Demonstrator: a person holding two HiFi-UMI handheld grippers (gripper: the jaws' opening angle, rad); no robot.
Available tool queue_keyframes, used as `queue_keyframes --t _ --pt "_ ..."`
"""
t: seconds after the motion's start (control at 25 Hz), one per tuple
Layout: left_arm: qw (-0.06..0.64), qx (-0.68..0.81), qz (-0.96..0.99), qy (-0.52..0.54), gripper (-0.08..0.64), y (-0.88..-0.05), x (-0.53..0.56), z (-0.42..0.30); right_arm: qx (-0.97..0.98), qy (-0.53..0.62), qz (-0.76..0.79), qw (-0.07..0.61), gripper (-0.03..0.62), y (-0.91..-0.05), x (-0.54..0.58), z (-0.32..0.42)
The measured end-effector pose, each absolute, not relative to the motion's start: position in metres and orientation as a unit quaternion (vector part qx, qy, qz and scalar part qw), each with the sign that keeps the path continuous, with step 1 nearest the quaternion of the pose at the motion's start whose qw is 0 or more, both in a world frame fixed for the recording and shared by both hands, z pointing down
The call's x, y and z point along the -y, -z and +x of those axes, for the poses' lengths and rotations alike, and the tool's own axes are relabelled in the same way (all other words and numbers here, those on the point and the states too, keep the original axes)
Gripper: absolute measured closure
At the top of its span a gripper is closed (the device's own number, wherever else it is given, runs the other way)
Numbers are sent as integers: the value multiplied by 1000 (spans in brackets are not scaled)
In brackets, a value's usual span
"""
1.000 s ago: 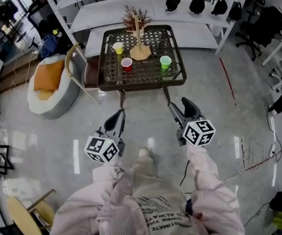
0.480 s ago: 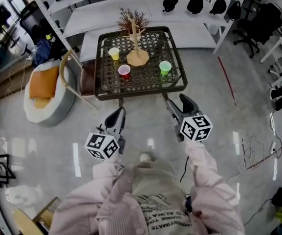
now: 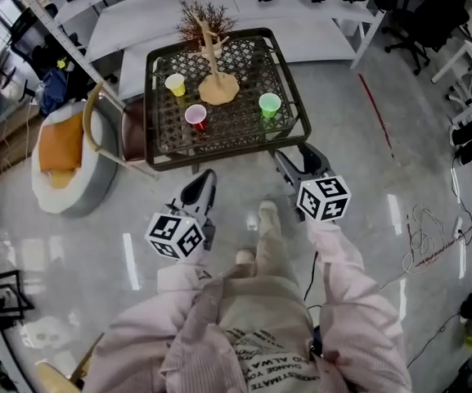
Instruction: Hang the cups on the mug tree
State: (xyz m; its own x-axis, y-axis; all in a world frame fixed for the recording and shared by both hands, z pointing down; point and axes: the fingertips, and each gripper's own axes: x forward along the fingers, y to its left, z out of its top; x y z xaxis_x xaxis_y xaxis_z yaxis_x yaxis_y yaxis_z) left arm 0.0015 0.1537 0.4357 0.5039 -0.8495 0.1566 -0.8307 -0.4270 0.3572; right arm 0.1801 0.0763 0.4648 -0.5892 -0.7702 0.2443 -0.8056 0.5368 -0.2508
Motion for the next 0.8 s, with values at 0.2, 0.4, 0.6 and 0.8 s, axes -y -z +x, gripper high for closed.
queue_keyframes --t 0.2,0.4,0.6,0.8 --pt "225 499 837 13 561 -460 -125 9 872 -178 450 77 342 -495 -41 182" --pt "247 498 831 8 561 -485 -82 17 867 -189 449 109 337 -534 3 180" --pt "268 496 826 2 561 -512 -44 31 863 -193 447 137 336 -572 40 182" --pt "289 500 817 -2 561 -540 -12 39 864 -192 434 168 333 -605 70 176"
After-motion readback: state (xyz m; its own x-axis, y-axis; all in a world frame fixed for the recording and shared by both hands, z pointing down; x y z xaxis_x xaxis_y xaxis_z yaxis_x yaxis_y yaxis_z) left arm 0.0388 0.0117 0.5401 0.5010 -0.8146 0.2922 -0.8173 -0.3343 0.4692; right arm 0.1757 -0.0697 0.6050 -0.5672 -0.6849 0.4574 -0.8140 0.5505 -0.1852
